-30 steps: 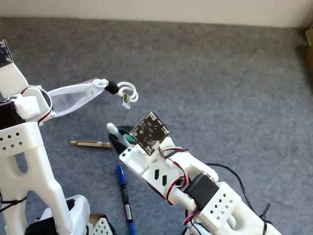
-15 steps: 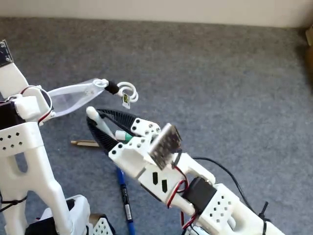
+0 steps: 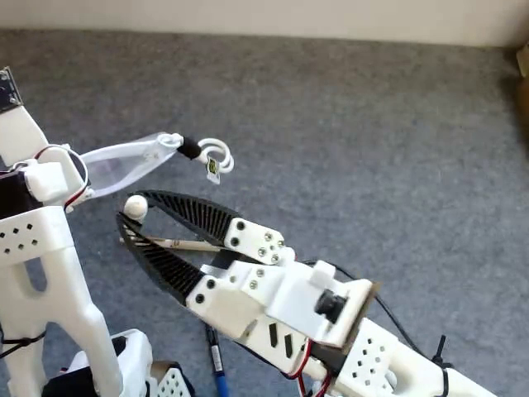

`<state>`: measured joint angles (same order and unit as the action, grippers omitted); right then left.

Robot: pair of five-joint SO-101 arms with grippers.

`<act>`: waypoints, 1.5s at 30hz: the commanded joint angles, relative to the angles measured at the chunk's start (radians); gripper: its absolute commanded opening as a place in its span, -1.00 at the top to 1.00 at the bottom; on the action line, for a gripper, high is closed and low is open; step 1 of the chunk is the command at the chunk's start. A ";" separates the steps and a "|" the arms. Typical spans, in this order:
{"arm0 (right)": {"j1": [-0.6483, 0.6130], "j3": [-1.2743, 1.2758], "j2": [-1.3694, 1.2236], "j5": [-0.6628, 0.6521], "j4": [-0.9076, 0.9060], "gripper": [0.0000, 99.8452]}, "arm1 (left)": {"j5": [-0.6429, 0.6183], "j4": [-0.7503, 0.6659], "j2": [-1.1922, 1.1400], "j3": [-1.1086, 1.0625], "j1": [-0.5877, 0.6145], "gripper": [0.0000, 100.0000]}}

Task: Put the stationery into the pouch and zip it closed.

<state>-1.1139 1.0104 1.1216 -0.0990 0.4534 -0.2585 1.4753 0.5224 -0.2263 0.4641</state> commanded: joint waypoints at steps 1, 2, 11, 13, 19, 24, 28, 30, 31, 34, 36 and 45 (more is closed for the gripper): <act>-0.012 -0.022 0.019 0.000 0.042 0.99 | -0.012 -0.012 0.036 0.007 -0.013 0.99; -0.012 -0.025 0.019 0.000 0.048 0.99 | -0.012 -0.012 0.036 0.007 -0.013 0.99; 0.031 -0.142 -0.163 0.000 0.070 0.99 | -0.012 -0.012 0.036 0.007 -0.013 0.99; 0.073 -0.171 -0.228 0.002 0.073 0.99 | -0.012 -0.012 0.036 0.005 -0.013 0.99; 0.174 -0.211 -0.417 0.002 0.283 0.99 | -0.012 -0.012 0.036 0.005 -0.013 0.99; 0.180 -0.217 -0.562 0.000 0.412 0.99 | -0.012 -0.012 0.036 0.004 -0.013 0.99; 0.180 -0.219 -0.641 0.000 0.469 0.99 | -0.012 -0.012 0.036 0.004 -0.013 0.99; 0.180 -0.219 -0.671 0.000 0.492 0.99 | -0.012 -0.012 0.036 0.004 -0.013 0.99; 0.180 -0.219 -0.685 0.000 0.499 0.99 | -0.012 -0.012 0.036 0.004 -0.013 0.99; 0.180 -0.222 -0.717 0.000 0.499 0.99 | -0.012 -0.012 0.036 0.004 -0.013 0.99; 0.180 -0.240 -0.739 0.000 0.498 0.99 | -0.012 -0.012 0.036 0.004 -0.013 0.99; 0.191 -0.248 -0.816 -0.224 0.493 0.99 | -0.011 -0.012 0.036 0.004 -0.007 0.99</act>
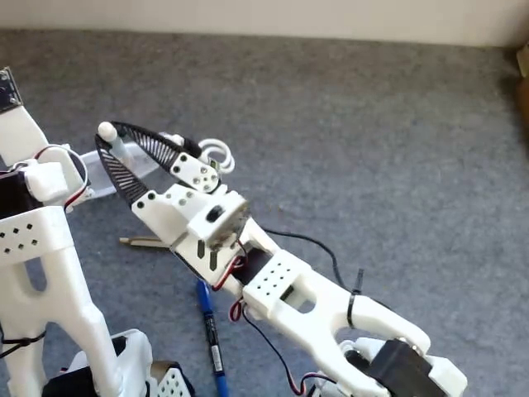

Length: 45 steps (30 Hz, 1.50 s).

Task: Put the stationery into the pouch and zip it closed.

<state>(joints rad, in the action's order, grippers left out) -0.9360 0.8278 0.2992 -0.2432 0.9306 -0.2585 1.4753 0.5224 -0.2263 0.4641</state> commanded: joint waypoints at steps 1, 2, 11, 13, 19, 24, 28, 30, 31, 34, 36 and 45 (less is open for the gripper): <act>0.013 -0.064 0.001 -0.097 0.016 0.99 | -0.011 -0.012 0.036 0.004 -0.007 0.99; 0.013 -0.062 -0.001 -0.110 0.016 0.99 | -0.011 -0.012 0.036 0.004 -0.007 0.99; 0.012 -0.061 -0.001 -0.178 0.015 0.98 | -0.011 -0.012 0.036 0.004 -0.007 0.99; 0.012 -0.061 0.001 -0.180 -0.002 0.92 | -0.011 -0.012 0.036 0.004 -0.007 0.99; 0.012 -0.067 0.007 -0.178 -0.117 0.69 | -0.009 -0.012 0.036 0.004 -0.007 0.99; 0.010 -0.067 0.007 -0.178 -0.117 0.69 | -0.009 -0.012 0.036 0.004 -0.007 0.99; 0.010 -0.067 0.007 -0.178 -0.117 0.69 | -0.008 -0.012 0.036 0.004 -0.007 0.99; 0.002 -0.065 0.007 -0.178 -0.117 0.69 | -0.008 -0.012 0.036 0.004 -0.007 0.99; -0.001 -0.065 0.007 -0.178 -0.117 0.69 | -0.008 -0.012 0.036 0.004 -0.007 0.99; -0.016 -0.061 0.008 -0.178 -0.117 0.69 | -0.008 -0.012 0.036 0.002 -0.007 0.99; -0.016 -0.061 0.008 -0.175 -0.119 0.69 | -0.008 -0.012 0.036 0.002 -0.007 0.99; -0.016 -0.061 0.097 -0.173 -0.166 0.69 | -0.006 -0.018 0.036 -0.016 -0.007 0.99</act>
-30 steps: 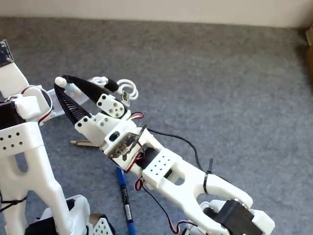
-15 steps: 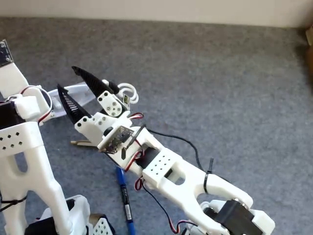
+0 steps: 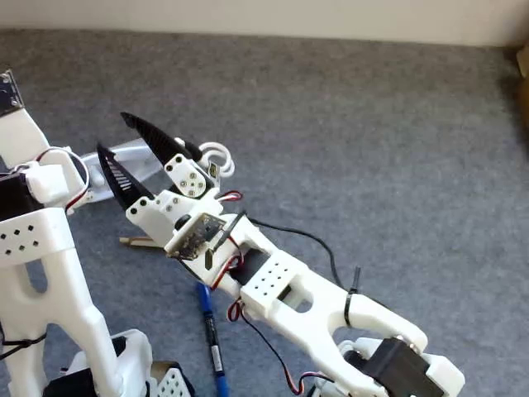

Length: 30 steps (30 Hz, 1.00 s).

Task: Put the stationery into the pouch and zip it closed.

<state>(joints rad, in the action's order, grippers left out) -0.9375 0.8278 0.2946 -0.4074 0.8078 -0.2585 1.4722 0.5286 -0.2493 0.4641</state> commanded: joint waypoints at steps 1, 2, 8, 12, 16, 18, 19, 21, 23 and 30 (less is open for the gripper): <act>-0.015 -0.061 0.139 -0.009 -0.087 0.69 | -0.006 -0.017 0.030 0.007 -0.007 0.99; -0.015 -0.061 0.180 -0.008 -0.143 0.69 | -0.008 -0.017 0.030 0.007 -0.007 0.99; -0.016 -0.070 0.374 0.002 -0.509 0.69 | -0.011 -0.017 0.030 0.015 -0.013 0.99; -0.038 -0.120 0.461 0.100 -0.685 0.69 | -0.011 -0.017 0.030 0.012 -0.008 0.99; -0.038 -0.213 0.490 0.141 -0.920 0.69 | -0.012 -0.017 0.030 0.015 -0.008 0.99; -0.038 -0.263 0.492 0.143 -1.050 0.69 | -0.012 -0.017 0.030 0.015 -0.008 0.99; -0.038 -0.286 0.492 0.144 -1.113 0.69 | -0.012 -0.017 0.030 0.015 -0.008 0.99; -0.036 -0.320 0.492 0.144 -1.211 0.69 | -0.012 -0.018 0.030 0.016 -0.007 0.99; -0.035 -0.337 0.492 0.146 -1.285 0.69 | -0.012 -0.020 0.030 0.016 -0.005 0.99; -0.035 -0.335 0.492 0.150 -1.618 0.69 | -0.014 -0.025 0.030 0.016 -0.005 0.99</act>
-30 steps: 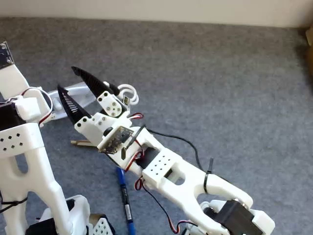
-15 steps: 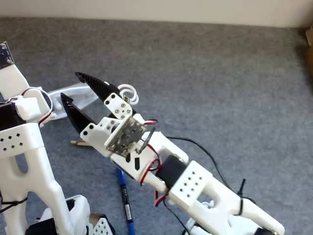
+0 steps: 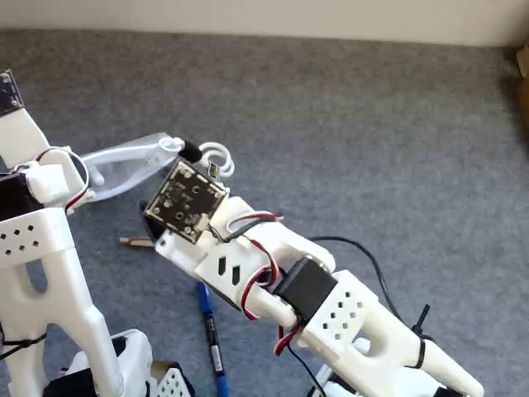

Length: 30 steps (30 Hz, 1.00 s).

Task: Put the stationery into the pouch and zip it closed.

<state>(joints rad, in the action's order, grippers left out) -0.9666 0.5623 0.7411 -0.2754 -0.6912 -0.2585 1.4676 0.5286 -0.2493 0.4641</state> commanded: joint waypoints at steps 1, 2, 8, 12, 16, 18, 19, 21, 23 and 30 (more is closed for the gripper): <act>-0.005 -0.070 0.045 0.043 -0.166 0.69 | -0.014 -0.020 0.030 0.016 -0.005 0.99; -0.005 -0.070 0.045 0.081 -0.216 0.69 | -0.014 -0.020 0.030 0.016 -0.005 0.99; -0.005 -0.070 0.045 0.299 -0.440 0.69 | -0.014 -0.018 0.030 0.016 -0.005 0.99; -0.005 -0.065 0.035 0.445 -0.541 0.69 | -0.014 -0.018 0.030 0.016 -0.005 0.99; -0.010 0.024 0.033 0.523 -0.483 0.69 | -0.014 -0.018 0.030 0.016 -0.005 0.99; -0.012 0.110 0.033 0.532 -0.381 0.69 | -0.014 -0.014 0.030 0.016 -0.005 0.99; -0.012 0.154 0.033 0.537 -0.321 0.69 | -0.014 -0.012 0.030 0.016 -0.005 0.99; -0.012 0.239 0.033 0.535 -0.225 0.69 | -0.014 -0.012 0.030 0.016 -0.005 0.99; -0.012 0.306 0.033 0.535 -0.176 0.69 | -0.014 -0.012 0.030 0.015 -0.005 0.99; -0.041 0.337 0.031 0.537 -0.085 0.69 | -0.014 -0.015 0.030 0.015 0.031 0.99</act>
<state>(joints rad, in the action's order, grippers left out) -0.9789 0.9076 0.7426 0.2509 -0.8247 -0.2585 1.4676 0.5286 -0.2493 0.4657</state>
